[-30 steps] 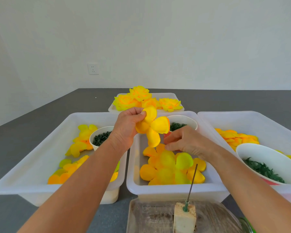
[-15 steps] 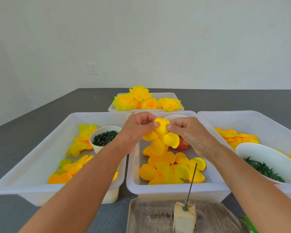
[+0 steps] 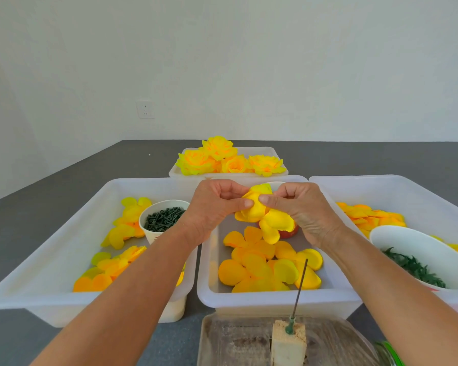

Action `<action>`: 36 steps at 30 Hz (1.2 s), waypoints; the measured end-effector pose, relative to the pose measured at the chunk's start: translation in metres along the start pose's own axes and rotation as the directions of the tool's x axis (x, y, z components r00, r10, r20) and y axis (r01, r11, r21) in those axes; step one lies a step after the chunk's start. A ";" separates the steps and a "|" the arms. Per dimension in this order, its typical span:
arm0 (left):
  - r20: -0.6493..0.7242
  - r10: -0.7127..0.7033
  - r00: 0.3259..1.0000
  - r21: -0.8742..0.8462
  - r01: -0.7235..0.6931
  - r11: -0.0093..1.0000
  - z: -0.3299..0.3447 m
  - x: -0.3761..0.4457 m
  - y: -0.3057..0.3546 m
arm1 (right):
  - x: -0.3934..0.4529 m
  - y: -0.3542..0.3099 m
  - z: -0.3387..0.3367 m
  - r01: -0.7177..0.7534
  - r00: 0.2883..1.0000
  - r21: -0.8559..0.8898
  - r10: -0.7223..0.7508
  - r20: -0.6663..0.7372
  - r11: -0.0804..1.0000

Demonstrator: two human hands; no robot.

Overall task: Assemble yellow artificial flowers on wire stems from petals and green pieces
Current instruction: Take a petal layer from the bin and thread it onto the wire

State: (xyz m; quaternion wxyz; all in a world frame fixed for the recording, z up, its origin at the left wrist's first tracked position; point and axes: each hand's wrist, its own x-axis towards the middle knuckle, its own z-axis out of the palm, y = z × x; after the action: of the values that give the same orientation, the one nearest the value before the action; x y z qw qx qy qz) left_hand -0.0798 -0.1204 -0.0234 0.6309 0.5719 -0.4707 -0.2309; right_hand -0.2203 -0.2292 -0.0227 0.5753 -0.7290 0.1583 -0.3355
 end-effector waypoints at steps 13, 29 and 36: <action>-0.042 0.023 0.999 0.071 -0.020 0.997 0.001 0.000 0.001 | 0.005 0.001 -0.004 -0.101 0.995 0.088 0.099 0.030 0.991; 0.187 0.026 0.982 0.103 -0.046 0.994 0.006 -0.004 0.002 | 0.019 0.009 -0.010 -0.352 0.861 0.168 0.389 -0.327 0.921; 0.156 0.040 0.987 0.006 -0.041 0.999 0.004 -0.002 0.003 | 0.020 0.005 -0.014 -0.357 0.744 0.293 0.459 -0.485 0.887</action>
State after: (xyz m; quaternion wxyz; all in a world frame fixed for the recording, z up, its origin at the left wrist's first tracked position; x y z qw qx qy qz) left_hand -0.0851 -0.1198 -0.0216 0.5939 0.5455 -0.5312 -0.2598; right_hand -0.2143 -0.2537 -0.0200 0.6297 -0.4958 0.4392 -0.4059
